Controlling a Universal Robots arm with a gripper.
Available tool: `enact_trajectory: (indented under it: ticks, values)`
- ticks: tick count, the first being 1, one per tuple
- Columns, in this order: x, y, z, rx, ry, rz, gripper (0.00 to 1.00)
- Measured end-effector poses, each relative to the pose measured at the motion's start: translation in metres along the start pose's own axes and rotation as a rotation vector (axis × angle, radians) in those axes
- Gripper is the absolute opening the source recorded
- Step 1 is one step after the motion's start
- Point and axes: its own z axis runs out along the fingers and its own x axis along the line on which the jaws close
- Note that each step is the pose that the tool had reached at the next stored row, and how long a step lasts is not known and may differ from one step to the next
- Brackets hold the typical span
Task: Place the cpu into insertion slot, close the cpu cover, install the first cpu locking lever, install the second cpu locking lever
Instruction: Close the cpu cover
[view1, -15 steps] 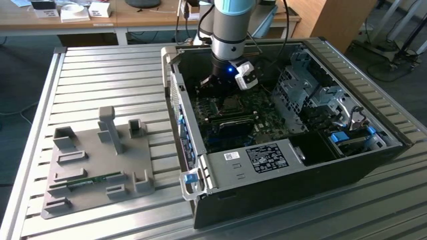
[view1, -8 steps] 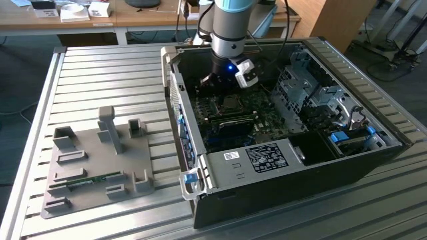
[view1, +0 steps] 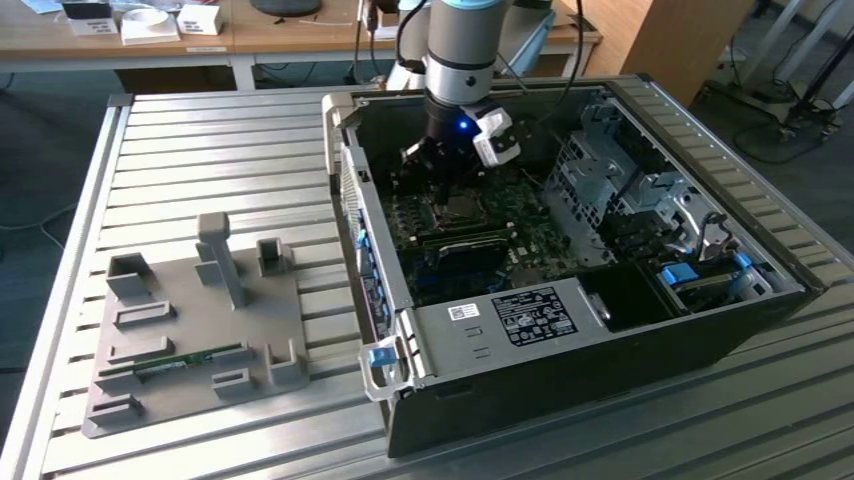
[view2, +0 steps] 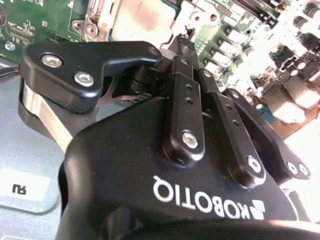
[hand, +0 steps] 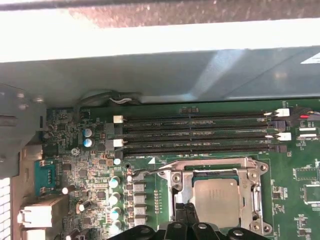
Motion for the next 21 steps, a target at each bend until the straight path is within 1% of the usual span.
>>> enact_trajectory:
  ticks: [4, 6, 8, 16, 19, 21]
  values:
    - [-0.0001, 0.0000, -0.0003, 0.0001, 0.0001, 0.000, 0.11]
    - [-0.0015, 0.0001, -0.0003, 0.0003, 0.0002, 0.000, 0.11]
    - [-0.0050, 0.0002, -0.0001, 0.0001, 0.0001, 0.000, 0.11]
    - [-0.0236, 0.0011, 0.0008, 0.0001, 0.0001, 0.000, 0.11]
    - [-0.0270, 0.0012, 0.0010, 0.0001, 0.0001, 0.000, 0.11]
    - [-0.0275, 0.0013, 0.0011, 0.0001, 0.0001, 0.000, 0.11]
